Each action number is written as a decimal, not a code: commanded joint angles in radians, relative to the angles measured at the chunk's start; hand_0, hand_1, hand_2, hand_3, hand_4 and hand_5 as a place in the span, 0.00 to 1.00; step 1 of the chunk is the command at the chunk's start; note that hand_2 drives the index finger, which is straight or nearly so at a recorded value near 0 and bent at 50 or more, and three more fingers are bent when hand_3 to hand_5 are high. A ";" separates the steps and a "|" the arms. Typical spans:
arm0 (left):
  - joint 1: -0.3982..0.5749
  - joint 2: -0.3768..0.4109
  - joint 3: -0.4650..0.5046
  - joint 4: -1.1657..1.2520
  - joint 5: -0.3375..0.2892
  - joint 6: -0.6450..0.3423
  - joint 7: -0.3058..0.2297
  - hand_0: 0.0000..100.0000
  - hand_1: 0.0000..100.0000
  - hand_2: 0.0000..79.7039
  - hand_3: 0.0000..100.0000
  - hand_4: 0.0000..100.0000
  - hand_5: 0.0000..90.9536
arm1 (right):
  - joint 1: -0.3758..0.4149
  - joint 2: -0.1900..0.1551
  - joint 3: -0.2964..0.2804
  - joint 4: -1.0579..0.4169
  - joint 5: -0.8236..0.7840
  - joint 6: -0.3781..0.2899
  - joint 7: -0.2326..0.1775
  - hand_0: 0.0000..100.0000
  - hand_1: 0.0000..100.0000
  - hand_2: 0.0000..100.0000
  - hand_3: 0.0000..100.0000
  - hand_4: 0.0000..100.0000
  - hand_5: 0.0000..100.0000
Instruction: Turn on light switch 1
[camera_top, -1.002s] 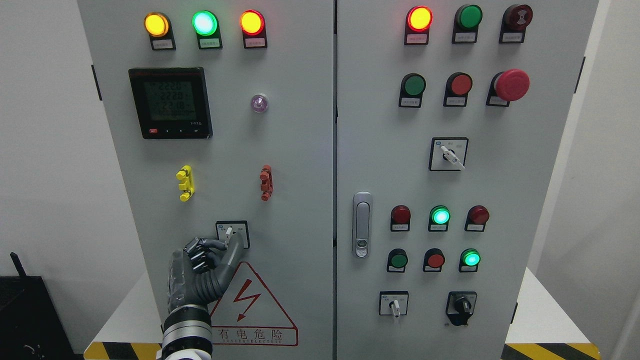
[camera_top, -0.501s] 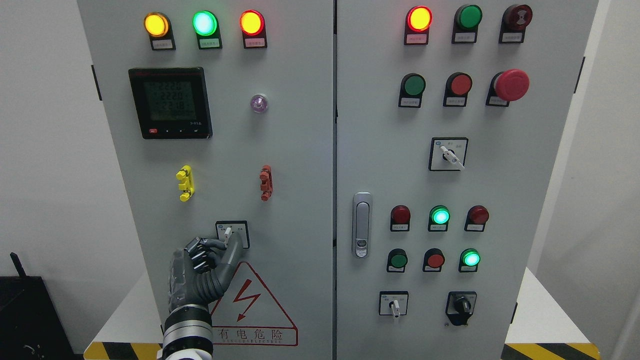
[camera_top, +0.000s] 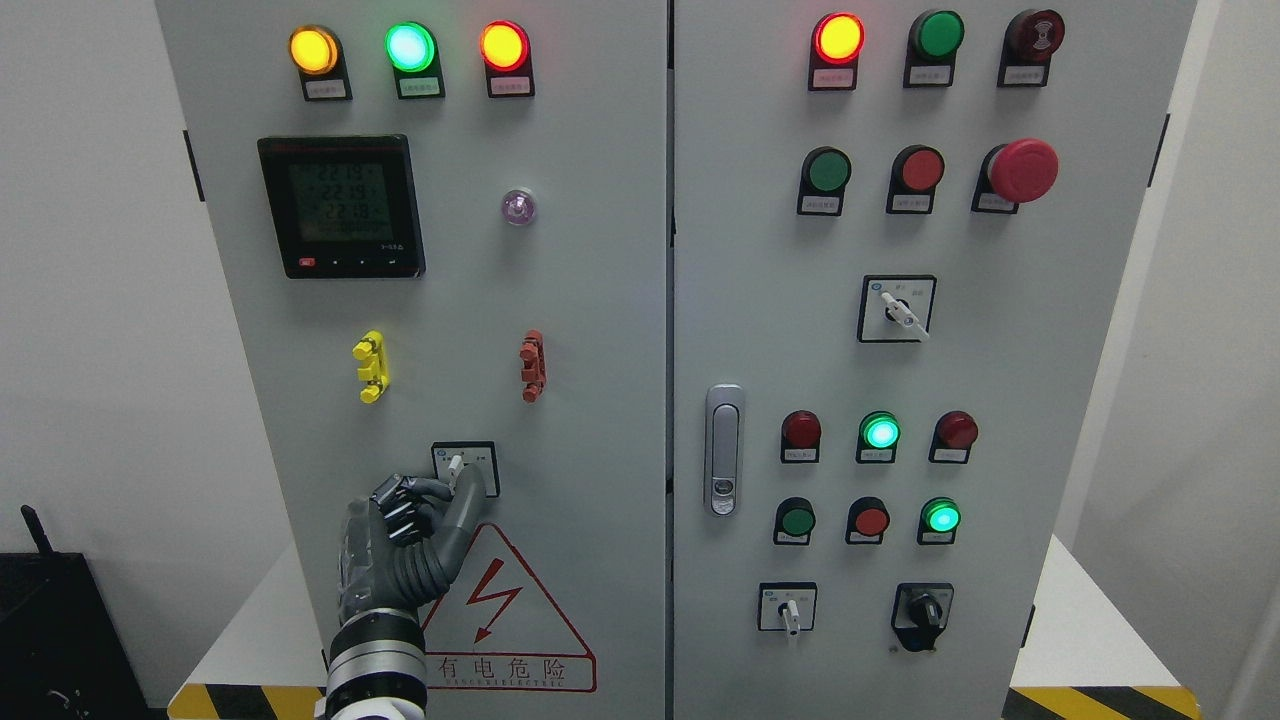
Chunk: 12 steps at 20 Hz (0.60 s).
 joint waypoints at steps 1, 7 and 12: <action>0.000 0.000 -0.002 0.002 0.001 0.004 -0.006 0.56 0.62 0.81 0.97 0.97 0.95 | 0.000 0.000 0.000 0.000 -0.025 0.000 0.000 0.00 0.00 0.00 0.00 0.00 0.00; 0.000 0.000 -0.004 0.002 0.001 0.004 -0.006 0.58 0.60 0.81 0.97 0.97 0.95 | 0.000 0.000 0.000 0.000 -0.025 0.000 0.000 0.00 0.00 0.00 0.00 0.00 0.00; 0.000 0.000 -0.009 0.002 0.002 0.004 -0.006 0.58 0.59 0.82 0.98 0.97 0.95 | 0.000 0.000 0.000 0.000 -0.025 0.001 0.000 0.00 0.00 0.00 0.00 0.00 0.00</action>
